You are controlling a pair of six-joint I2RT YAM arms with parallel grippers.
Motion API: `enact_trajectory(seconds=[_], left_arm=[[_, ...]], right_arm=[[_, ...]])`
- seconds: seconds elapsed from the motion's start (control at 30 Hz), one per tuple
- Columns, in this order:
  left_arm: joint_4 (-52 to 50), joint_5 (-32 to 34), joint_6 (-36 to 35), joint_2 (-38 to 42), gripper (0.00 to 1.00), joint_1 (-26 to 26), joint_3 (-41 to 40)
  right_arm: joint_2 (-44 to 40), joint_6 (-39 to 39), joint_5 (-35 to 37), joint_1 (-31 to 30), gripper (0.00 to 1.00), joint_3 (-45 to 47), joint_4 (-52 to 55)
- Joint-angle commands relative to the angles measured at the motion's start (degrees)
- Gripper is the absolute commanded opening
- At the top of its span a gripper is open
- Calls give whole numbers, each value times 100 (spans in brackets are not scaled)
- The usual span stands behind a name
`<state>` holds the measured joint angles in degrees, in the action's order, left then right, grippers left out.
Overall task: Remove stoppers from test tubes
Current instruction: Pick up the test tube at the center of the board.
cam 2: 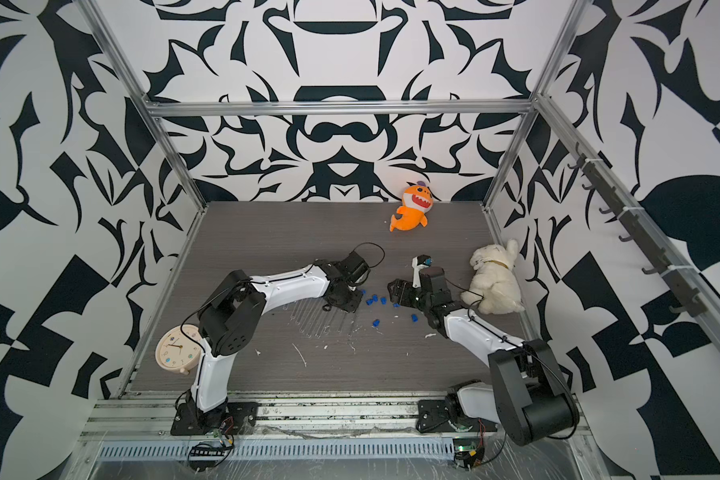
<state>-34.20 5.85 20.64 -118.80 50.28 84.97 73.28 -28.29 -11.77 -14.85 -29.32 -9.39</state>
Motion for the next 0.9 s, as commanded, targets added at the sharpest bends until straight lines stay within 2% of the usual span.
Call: enact_trajectory(seconds=[0.0, 0.23, 0.53, 0.87], left_arm=[[-201, 56, -28, -161, 19, 16, 11], [-184, 22, -25, -46, 8, -13, -42], [26, -217, 10, 650, 2, -141, -339], [483, -398, -16, 1504, 0, -177, -920]], right_arm=[[-191, 60, 18, 39, 80, 31, -195], [-150, 125, -381, 44, 80, 11, -339], [-11, 78, -1519, 39, 80, 91, -1156], [138, 34, -1818, 44, 80, 18, -1479]])
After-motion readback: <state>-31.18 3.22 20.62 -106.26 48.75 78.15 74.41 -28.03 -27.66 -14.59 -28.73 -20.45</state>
